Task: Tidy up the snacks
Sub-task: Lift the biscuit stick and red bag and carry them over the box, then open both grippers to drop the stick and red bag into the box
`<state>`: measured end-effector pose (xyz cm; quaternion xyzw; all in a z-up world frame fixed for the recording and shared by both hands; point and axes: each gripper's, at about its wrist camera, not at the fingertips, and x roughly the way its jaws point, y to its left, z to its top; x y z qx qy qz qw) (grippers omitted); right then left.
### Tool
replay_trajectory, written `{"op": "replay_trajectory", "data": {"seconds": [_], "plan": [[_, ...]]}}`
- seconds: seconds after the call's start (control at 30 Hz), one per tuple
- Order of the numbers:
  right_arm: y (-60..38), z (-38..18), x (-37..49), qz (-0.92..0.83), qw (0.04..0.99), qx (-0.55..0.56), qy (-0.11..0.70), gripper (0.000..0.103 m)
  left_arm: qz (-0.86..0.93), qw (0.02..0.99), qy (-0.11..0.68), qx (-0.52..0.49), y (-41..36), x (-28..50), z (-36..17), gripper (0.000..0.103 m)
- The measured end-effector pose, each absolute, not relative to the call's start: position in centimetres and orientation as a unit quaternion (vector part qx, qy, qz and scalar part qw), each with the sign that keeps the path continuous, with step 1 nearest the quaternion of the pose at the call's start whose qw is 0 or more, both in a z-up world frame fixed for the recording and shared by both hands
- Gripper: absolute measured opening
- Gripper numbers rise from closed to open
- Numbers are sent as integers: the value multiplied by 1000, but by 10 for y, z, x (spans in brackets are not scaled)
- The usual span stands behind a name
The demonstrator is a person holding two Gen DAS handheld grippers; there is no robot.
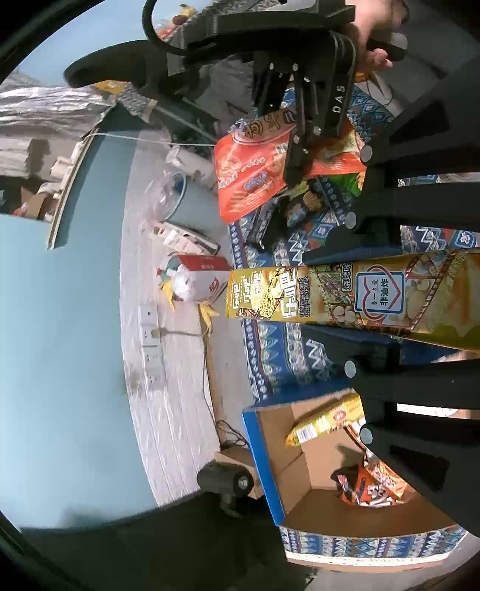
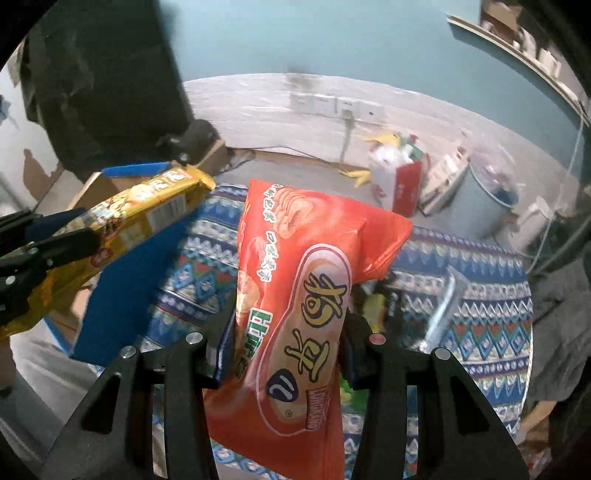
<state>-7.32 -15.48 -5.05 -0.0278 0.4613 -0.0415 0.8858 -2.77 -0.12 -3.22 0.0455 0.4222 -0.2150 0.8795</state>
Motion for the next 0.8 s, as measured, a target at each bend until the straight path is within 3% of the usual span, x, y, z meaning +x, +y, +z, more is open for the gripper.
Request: {"op": "replay_trajectory", "data": {"seconds": [0.8], "plan": [[-17, -57, -7, 56, 881, -63, 465, 44, -77, 893, 443, -24, 149, -11, -59, 32]]}}
